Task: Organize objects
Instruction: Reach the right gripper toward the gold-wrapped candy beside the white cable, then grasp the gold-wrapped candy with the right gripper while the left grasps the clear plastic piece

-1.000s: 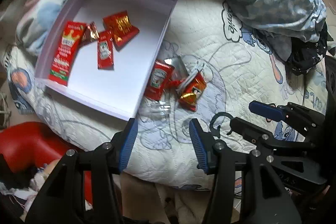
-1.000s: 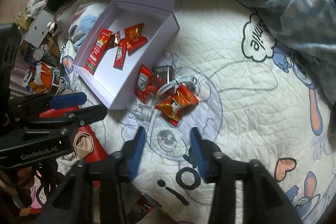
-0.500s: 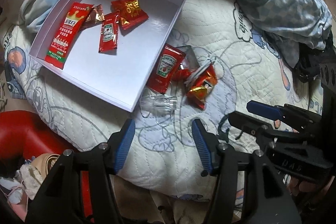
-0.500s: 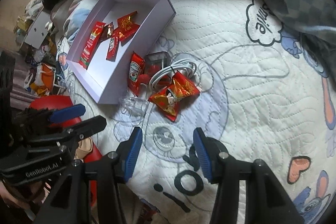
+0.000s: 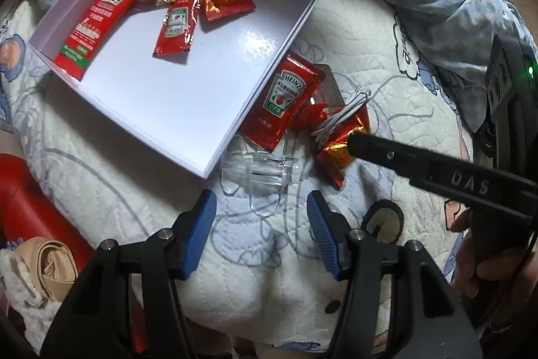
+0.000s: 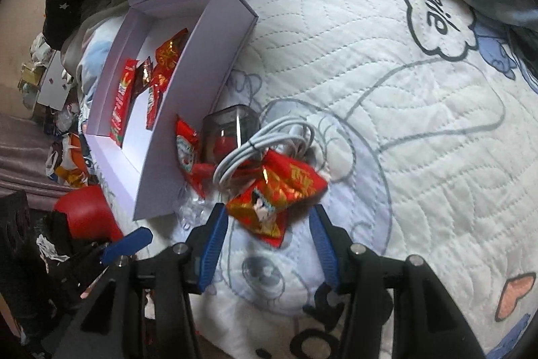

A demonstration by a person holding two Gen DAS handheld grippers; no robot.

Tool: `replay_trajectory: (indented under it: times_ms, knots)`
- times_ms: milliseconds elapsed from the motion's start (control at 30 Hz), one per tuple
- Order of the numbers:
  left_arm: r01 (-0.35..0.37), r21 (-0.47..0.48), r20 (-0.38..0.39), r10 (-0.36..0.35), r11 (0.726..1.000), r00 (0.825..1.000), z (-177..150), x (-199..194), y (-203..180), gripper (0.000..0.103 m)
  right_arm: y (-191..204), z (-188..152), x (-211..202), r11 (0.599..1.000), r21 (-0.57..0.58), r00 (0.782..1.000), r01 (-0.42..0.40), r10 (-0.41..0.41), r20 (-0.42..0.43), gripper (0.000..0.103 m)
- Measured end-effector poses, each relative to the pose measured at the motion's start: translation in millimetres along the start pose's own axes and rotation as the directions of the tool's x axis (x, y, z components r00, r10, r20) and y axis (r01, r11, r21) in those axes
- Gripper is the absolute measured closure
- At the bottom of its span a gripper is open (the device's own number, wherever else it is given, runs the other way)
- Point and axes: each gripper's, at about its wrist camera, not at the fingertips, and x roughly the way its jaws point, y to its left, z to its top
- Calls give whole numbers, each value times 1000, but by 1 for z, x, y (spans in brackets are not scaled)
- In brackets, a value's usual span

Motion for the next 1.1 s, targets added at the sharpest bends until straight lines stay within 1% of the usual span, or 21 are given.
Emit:
replay_trajectory:
  times_ms: [33,100,167,200,233,300,433,567,633,700,867,900,933,1000,1100]
  knots:
    - [-17,-88,24,19,996,1000,0,3,1,49,0,2,2,1000,1,1000,-5,5,-2,52]
    - [-9,-99,29,12,995,1000,1,8,3,49,0,6,10,1000,8,1000,-3,3,-21,52]
    - [-8,-115,30,12,993,999,3,11,4,49,-1,8,16,1000,22,999,-19,20,-38,52]
    - [-3,-125,34,7,992,999,4,13,5,49,-3,9,17,999,32,999,-27,28,-39,56]
    - [-9,-169,46,17,986,999,5,15,5,49,-4,8,19,999,43,999,-34,36,-39,68]
    - [-3,-180,47,12,984,999,8,19,4,49,-5,7,19,998,50,998,-42,44,-35,72]
    - [-5,-193,47,14,981,999,12,27,0,49,-5,5,15,999,39,999,-32,33,-26,78]
    - [-36,-216,48,47,976,998,14,35,-3,48,-9,3,10,999,28,999,-29,30,-28,80]
    - [-49,-228,47,61,972,997,14,38,-3,47,-11,3,8,999,26,999,-29,30,-30,81]
    - [-76,-237,48,90,968,995,15,41,-4,45,-13,2,6,1000,17,999,-26,26,-32,81]
    - [-109,-264,35,122,959,992,18,47,-7,45,-16,1,4,999,20,999,-35,36,-31,81]
    - [-120,-265,34,134,957,990,17,48,-8,46,-17,0,4,999,22,999,-36,37,-31,81]
    - [-136,-265,31,150,954,988,17,48,-9,50,-17,0,4,999,24,999,-37,38,-31,81]
    - [-129,-277,34,144,952,989,16,48,-8,50,-18,0,3,999,23,999,-38,38,-29,81]
    - [-112,-296,33,127,949,991,15,46,-6,54,-21,-3,1,999,29,999,-41,42,-25,81]
